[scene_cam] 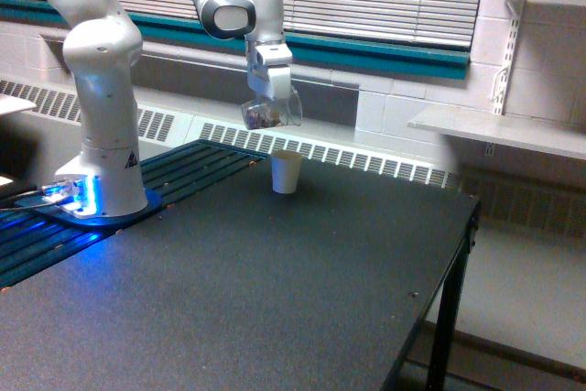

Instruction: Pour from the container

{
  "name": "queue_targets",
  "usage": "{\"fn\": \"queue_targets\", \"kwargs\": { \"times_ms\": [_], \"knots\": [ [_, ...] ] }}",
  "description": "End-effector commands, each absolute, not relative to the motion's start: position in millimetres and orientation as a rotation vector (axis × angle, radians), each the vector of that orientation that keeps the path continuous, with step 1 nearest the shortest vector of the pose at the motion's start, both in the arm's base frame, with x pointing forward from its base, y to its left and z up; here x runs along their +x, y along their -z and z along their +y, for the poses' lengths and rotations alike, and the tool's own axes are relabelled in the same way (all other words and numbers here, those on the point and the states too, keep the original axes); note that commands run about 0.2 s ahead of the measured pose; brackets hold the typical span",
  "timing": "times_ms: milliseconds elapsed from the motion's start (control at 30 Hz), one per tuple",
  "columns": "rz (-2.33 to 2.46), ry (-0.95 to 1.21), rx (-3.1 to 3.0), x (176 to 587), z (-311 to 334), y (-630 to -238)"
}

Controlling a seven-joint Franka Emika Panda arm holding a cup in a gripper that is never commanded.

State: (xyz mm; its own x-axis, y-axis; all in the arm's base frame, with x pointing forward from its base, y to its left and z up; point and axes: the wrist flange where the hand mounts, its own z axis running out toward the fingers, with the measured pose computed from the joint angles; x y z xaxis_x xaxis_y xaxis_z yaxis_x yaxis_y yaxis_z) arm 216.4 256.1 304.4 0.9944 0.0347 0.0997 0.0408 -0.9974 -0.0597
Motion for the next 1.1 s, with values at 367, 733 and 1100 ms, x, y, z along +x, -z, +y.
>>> {"fn": "queue_targets", "kwargs": {
  "times_ms": [367,733,1100],
  "knots": [
    [-0.095,0.029,-3.090,194,247,-281],
    [-0.114,-0.024,-3.090,196,244,-272],
    [-0.119,-0.073,-3.105,209,238,-265]
  ]
}}
